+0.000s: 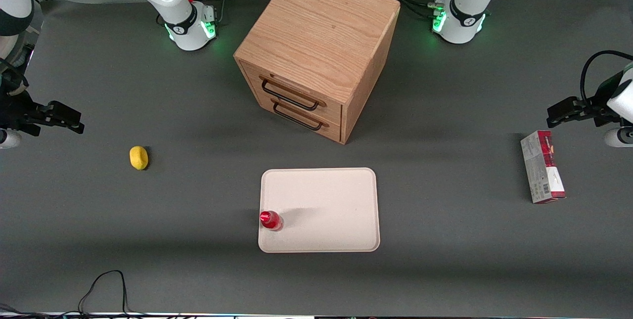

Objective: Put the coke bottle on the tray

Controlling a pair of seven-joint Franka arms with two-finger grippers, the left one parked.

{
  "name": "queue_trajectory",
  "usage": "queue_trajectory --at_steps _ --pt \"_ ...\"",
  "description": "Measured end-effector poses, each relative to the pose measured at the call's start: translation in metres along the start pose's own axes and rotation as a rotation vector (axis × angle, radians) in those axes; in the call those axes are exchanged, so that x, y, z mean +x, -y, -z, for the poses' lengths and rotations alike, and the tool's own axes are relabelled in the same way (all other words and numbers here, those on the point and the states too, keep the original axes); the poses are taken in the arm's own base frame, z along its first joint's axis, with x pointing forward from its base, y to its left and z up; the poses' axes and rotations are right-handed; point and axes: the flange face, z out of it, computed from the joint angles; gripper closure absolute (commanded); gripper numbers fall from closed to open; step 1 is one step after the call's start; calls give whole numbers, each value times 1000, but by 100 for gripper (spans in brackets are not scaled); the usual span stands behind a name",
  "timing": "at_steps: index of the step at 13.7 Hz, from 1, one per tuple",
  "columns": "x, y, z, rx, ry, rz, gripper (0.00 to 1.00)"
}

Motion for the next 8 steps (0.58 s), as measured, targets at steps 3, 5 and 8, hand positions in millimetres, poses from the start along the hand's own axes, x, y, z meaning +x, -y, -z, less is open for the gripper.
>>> queue_trajectory --at_steps 3,5,8 --pt "-2 0 -2 28 17 -6 0" --pt "-4 -1 -3 41 31 -10 0" --pt "-4 -2 -3 44 34 -12 0"
